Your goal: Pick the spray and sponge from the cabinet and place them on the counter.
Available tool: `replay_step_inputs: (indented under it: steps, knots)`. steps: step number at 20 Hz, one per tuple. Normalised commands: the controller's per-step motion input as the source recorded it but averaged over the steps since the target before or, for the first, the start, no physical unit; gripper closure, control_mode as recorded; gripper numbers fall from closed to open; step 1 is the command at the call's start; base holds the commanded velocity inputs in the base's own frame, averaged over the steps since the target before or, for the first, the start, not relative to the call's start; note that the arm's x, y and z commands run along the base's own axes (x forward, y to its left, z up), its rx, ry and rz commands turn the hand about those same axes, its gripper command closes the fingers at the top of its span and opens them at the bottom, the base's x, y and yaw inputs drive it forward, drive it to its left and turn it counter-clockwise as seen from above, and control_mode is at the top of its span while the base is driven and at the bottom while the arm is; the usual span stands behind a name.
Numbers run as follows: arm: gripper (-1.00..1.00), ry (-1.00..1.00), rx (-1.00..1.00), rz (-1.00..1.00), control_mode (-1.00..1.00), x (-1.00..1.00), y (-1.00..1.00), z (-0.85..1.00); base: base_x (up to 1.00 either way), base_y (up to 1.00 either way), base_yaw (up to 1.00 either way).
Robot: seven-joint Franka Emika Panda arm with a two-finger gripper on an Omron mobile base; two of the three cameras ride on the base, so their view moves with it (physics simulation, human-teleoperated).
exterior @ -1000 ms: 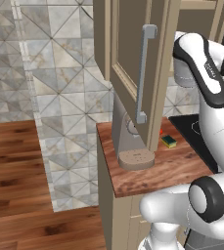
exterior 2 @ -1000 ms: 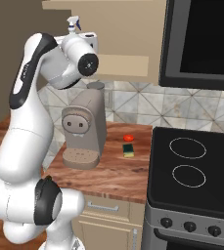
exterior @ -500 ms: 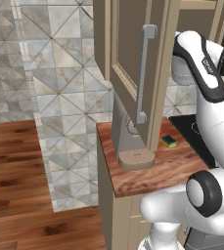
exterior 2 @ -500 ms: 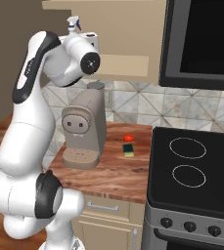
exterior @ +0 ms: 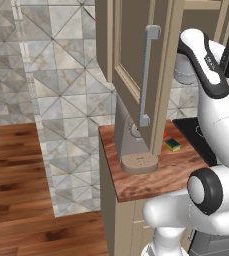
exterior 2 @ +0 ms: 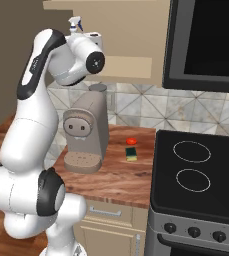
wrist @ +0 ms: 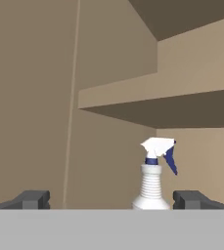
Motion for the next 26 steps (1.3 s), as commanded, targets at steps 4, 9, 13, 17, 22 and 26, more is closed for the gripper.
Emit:
replay_step_inputs:
  steps: [4,9,13,17,22,26]
  knots:
    - [-1.0,0.0,0.0,0.02,-1.0,0.13,0.01,0.0,0.0,0.0,0.0]
    - [-1.0,0.0,0.0,0.01,-1.0,0.14,0.03,-0.01,0.0,0.0,0.0]
    - [-1.0,0.0,0.0,0.01,-1.0,0.15,0.03,-0.04,0.0,0.0,0.0]
    - [-1.0,0.0,0.0,0.01,-1.0,0.16,0.05,-0.07,0.0,0.0,0.0]
    - [-1.0,0.0,0.0,0.01,-1.0,0.17,0.05,-0.05,0.0,0.0,0.0]
    - [-1.0,0.0,0.0,0.0,-1.0,0.18,0.02,0.0,0.0,0.0,0.0]
